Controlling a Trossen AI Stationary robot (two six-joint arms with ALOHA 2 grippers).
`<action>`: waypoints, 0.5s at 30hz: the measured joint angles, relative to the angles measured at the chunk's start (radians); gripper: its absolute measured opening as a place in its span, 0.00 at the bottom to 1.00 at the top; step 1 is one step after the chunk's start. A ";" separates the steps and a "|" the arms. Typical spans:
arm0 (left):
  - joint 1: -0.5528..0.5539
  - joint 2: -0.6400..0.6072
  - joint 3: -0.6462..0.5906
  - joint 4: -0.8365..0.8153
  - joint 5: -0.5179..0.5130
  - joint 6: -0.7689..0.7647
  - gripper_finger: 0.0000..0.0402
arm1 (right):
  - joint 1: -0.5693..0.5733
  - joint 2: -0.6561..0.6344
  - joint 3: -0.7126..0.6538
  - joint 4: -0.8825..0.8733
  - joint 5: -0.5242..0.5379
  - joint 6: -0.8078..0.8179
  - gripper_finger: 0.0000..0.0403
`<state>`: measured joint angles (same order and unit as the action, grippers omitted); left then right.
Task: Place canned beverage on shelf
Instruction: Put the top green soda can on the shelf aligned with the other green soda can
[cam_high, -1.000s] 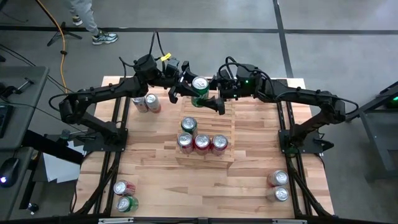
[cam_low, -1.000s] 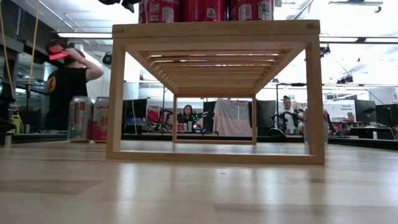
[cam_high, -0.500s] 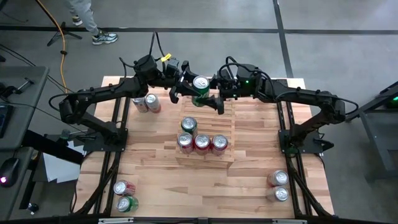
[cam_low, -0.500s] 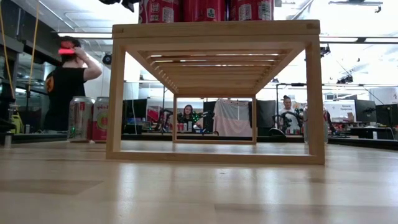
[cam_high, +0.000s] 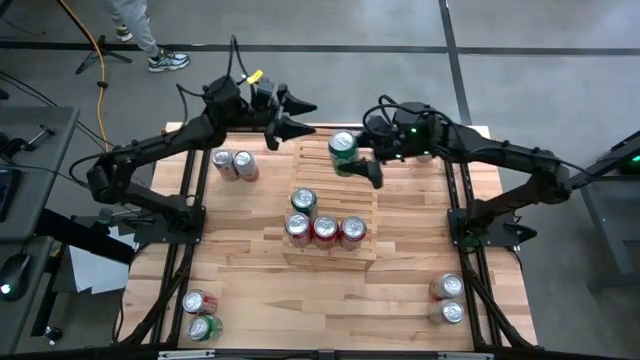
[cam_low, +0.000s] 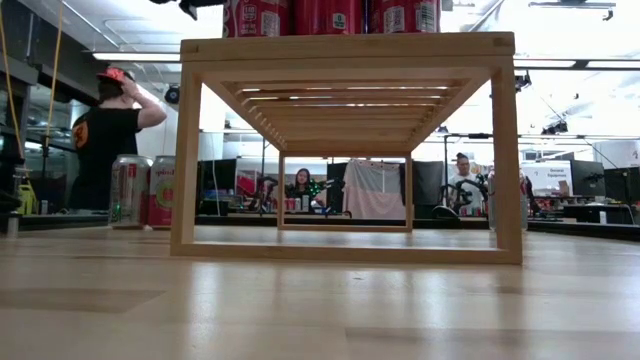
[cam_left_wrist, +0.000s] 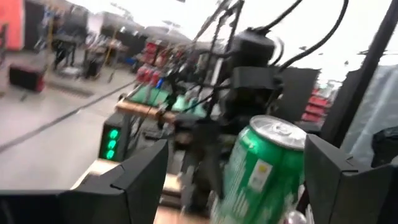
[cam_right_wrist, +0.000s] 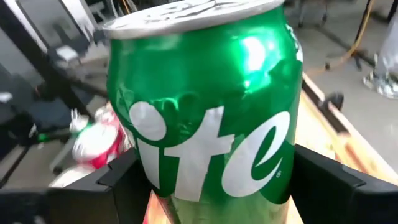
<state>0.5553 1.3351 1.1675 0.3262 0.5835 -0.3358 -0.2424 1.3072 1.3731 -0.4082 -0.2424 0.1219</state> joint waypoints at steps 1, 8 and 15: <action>0.016 -0.012 0.000 -0.034 0.000 0.001 0.64 | 0.008 -0.014 0.000 -0.039 0.004 0.002 0.73; 0.056 -0.077 -0.023 -0.250 0.002 0.063 0.64 | 0.155 -0.102 -0.129 -0.132 0.125 0.080 0.73; 0.053 -0.165 -0.176 -0.133 -0.084 0.022 0.64 | 0.274 -0.218 -0.399 0.225 0.350 0.247 0.73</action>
<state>0.6079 1.1701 0.9914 0.1936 0.4990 -0.3138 0.0315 1.0896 0.9739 -0.1835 0.1077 0.3690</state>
